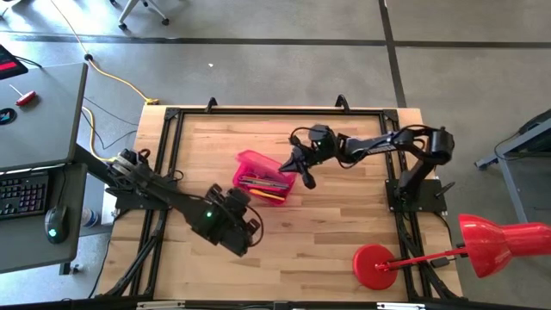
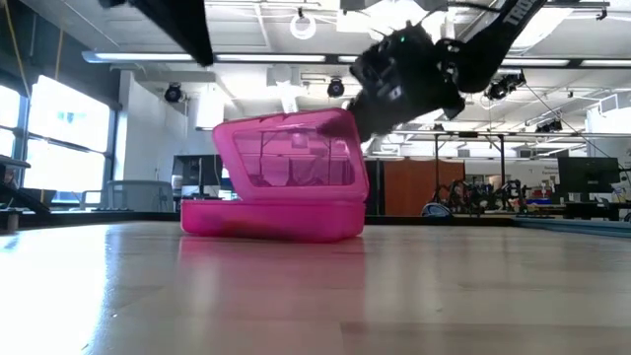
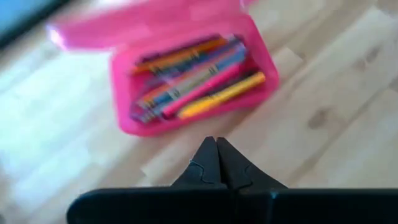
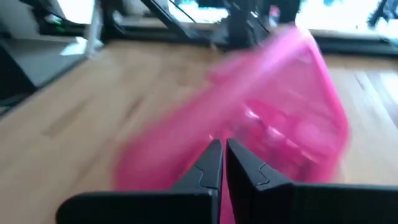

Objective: Pick & place school supplies into a supply box
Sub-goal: Close the pink supply box, then return to Home Position

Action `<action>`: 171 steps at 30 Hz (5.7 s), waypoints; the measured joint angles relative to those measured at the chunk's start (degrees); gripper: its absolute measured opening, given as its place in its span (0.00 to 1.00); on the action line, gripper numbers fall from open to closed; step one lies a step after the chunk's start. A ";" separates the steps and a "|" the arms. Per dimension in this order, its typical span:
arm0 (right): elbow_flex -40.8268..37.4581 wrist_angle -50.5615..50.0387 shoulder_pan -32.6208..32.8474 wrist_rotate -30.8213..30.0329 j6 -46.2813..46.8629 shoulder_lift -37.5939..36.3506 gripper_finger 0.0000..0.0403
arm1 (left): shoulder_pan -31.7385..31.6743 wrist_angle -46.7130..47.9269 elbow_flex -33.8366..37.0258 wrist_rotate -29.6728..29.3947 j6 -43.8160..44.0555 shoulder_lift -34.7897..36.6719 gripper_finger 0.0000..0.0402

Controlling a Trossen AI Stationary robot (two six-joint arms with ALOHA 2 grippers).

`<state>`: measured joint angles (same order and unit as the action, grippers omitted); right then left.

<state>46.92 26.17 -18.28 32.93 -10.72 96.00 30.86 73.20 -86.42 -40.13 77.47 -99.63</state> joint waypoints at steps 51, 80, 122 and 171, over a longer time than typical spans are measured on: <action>-0.30 -36.62 22.80 -53.85 7.74 -7.37 0.00 | -18.60 -27.82 13.57 17.34 -10.73 -5.22 0.03; -0.03 -50.44 37.28 -68.32 15.59 -42.01 0.00 | -7.48 -1.67 13.13 1.21 -26.10 24.49 0.10; -39.17 -30.18 43.32 -49.46 0.62 -95.69 0.00 | -9.25 -67.55 75.04 12.75 -78.71 94.22 0.07; -39.17 -31.08 43.32 -49.05 0.18 -95.23 0.00 | -17.36 -69.12 83.39 22.74 -68.17 95.19 0.12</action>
<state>7.75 -4.91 25.04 -16.12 -10.55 0.78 13.50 4.08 -3.03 -17.39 9.30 -4.45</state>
